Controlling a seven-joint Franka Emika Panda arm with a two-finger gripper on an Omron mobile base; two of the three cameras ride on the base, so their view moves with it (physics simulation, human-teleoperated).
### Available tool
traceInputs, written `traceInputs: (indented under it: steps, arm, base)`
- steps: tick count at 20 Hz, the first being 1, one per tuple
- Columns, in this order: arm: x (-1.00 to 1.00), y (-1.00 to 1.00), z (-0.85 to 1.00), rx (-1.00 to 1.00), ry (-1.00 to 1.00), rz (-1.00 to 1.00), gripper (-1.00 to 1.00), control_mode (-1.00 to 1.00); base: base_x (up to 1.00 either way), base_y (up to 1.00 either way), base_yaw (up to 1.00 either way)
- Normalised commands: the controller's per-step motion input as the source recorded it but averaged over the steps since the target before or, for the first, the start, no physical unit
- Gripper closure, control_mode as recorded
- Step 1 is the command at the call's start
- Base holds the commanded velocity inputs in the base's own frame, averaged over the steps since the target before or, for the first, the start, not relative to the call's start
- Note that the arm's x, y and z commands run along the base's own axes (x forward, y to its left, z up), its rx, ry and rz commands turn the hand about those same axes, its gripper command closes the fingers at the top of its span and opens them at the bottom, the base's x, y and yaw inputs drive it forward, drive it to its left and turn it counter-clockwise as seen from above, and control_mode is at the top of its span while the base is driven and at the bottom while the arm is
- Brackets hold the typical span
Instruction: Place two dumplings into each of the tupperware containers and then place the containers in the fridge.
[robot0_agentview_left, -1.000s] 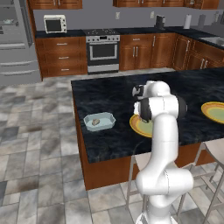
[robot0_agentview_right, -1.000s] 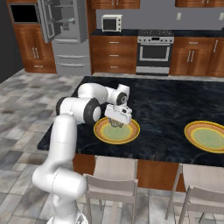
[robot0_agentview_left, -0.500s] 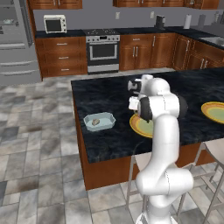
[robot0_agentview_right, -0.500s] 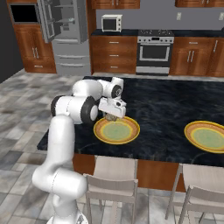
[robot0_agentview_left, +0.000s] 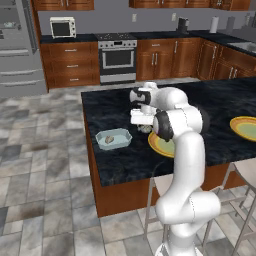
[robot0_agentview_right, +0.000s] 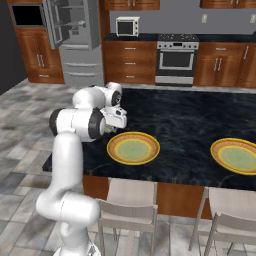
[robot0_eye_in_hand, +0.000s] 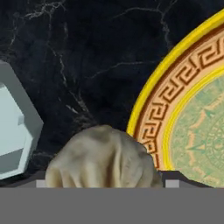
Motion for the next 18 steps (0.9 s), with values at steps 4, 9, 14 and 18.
traceInputs:
  steps: [4, 9, 14, 18]
  arm:
    - [0.01, 0.9, 0.0, 0.0, 0.0, 0.16, 1.0, -1.0]
    - [0.2, 0.76, 0.01, 0.01, 0.0, 0.15, 1.0, -1.0]
    - [0.33, 0.6, -0.02, 0.0, 0.0, 0.11, 1.0, -1.0]
    - [0.56, 0.3, -0.08, 0.0, 0.0, 0.04, 1.0, -1.0]
  base:
    - [0.0, 0.0, 0.0]
    - [0.0, 0.0, 0.0]
    - [0.0, 0.0, 0.0]
    - [0.0, 0.0, 0.0]
